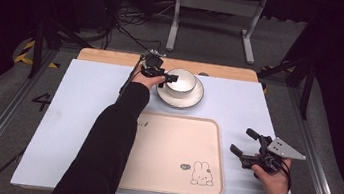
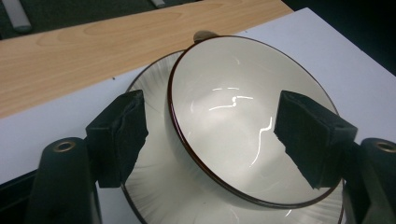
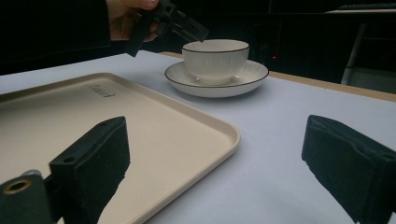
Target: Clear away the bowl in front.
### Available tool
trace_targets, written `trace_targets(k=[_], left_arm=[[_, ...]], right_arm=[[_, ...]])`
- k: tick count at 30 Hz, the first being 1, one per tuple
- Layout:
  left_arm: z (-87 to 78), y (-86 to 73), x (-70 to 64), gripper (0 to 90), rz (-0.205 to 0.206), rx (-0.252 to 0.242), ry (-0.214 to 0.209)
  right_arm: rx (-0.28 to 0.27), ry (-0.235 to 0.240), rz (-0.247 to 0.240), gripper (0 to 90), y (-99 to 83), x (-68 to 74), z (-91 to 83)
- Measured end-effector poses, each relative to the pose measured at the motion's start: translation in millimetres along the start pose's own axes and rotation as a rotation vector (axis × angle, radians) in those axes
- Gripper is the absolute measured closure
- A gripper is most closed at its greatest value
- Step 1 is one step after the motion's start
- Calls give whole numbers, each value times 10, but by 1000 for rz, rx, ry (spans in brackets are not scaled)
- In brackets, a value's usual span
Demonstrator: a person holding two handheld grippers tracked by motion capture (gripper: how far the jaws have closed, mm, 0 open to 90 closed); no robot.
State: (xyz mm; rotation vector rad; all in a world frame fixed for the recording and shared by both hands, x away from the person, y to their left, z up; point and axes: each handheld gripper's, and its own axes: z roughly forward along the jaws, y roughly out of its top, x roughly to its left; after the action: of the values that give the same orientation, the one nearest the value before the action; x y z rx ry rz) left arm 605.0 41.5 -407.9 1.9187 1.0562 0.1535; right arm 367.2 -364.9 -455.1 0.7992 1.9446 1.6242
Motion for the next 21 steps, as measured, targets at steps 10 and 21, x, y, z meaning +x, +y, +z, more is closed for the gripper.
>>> trace_targets(k=[10, 21], left_arm=[[204, -59, -8, 321, -62, 48, -8], [315, -107, -1, 477, -124, 106, 37]], right_arm=[[-3, 3, 2, 75, -1, -2, -2], [-5, 3, 3, 65, -2, -4, -7]])
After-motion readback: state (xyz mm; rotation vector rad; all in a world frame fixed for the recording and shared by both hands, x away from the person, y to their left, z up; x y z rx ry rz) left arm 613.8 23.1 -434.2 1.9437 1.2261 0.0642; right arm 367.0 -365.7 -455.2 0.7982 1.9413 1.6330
